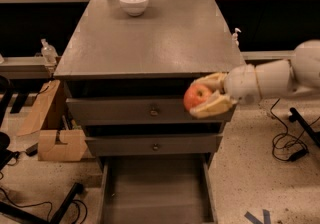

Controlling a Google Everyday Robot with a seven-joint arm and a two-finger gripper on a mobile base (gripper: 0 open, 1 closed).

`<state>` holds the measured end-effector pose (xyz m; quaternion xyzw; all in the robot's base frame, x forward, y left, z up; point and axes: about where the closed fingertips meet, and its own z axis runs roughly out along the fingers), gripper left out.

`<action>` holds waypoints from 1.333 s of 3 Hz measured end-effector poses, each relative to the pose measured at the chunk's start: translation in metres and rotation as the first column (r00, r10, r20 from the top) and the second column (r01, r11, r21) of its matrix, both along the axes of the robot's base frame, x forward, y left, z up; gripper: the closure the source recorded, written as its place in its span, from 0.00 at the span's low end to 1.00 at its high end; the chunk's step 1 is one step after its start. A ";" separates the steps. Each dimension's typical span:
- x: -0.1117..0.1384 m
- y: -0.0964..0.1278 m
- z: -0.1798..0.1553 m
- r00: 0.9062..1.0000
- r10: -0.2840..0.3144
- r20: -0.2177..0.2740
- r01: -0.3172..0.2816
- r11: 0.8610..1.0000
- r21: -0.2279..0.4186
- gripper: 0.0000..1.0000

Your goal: Pick apple from bottom drawer and place on counter

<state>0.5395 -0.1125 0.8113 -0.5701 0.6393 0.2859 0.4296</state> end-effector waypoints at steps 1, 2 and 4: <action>0.045 -0.012 0.064 0.997 -0.072 -0.009 0.072 0.997 -0.020 1.00; 0.098 -0.020 0.104 0.987 -0.160 -0.003 0.160 0.987 -0.035 1.00; 0.229 -0.033 0.150 0.911 -0.398 0.106 0.395 0.917 0.046 1.00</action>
Offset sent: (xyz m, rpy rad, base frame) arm 0.1901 -0.0481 0.2038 -0.0359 -0.0943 -0.3306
